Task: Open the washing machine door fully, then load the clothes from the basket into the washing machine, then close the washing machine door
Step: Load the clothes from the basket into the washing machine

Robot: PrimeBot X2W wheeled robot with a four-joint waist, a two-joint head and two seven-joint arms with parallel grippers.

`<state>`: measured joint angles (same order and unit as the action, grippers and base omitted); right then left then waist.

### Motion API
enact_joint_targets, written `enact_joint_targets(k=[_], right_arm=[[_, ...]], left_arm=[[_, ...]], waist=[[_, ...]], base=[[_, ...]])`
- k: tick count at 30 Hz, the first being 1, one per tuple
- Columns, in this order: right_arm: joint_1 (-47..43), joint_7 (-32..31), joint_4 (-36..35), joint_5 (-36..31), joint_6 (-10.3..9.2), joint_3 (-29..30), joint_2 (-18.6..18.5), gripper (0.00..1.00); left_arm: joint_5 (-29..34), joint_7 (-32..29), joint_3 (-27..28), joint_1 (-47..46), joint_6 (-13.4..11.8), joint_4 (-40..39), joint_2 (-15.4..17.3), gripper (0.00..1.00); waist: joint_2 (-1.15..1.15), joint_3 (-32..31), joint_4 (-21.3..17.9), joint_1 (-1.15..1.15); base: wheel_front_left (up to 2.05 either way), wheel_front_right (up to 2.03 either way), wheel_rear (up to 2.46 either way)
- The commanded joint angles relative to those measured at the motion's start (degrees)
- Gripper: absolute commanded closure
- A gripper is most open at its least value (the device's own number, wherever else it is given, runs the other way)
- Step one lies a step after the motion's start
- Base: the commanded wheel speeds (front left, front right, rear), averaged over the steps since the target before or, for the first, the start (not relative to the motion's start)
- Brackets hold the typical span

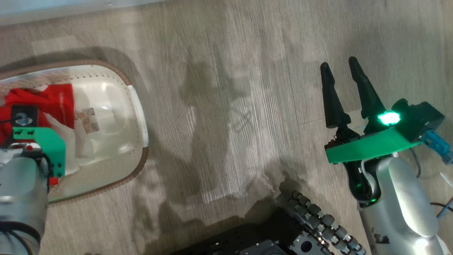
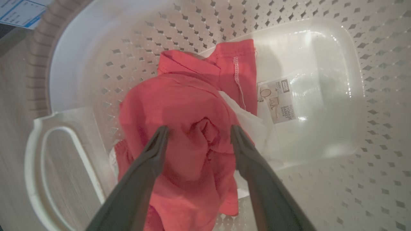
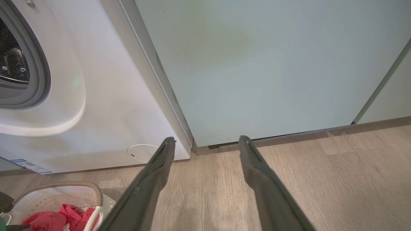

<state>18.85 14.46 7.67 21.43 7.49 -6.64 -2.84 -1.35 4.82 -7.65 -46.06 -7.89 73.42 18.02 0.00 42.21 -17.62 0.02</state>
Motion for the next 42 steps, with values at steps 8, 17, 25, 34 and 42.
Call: enact_joint_targets(k=[8,17,25,34,42], right_arm=[[-0.2,0.5,-2.1,1.6,0.00,-1.8,0.0,0.00],[0.7,0.5,-2.5,2.6,0.00,-2.1,0.0,0.00],[1.0,0.5,-2.3,2.7,0.00,-2.0,0.0,0.00],[1.5,0.5,-1.6,2.2,0.00,-1.5,0.0,0.00],[1.0,0.5,-0.8,1.2,0.00,-0.9,0.0,0.00]], left_arm=[[1.1,-3.4,-0.5,-1.4,-2.6,0.3,4.6,0.00],[0.7,-5.4,-1.0,-4.4,-4.4,0.4,6.2,0.00],[-0.5,-7.2,-1.1,-5.5,-3.9,0.5,5.8,1.00],[-1.6,-5.0,-1.6,-4.6,-3.9,0.5,3.9,1.00],[-2.9,0.4,-1.7,-2.4,-3.8,0.5,1.7,1.00]], waist=[[0.00,3.3,-1.4,-0.02],[0.00,6.8,-2.1,-0.02],[0.00,7.7,-1.9,-0.02],[0.00,5.2,-1.0,-0.02],[0.00,-0.6,-0.1,-0.02]], base=[[0.00,0.00,0.00],[0.00,0.00,0.00],[0.00,0.00,0.00],[0.00,0.00,0.00],[0.00,0.00,0.00]])
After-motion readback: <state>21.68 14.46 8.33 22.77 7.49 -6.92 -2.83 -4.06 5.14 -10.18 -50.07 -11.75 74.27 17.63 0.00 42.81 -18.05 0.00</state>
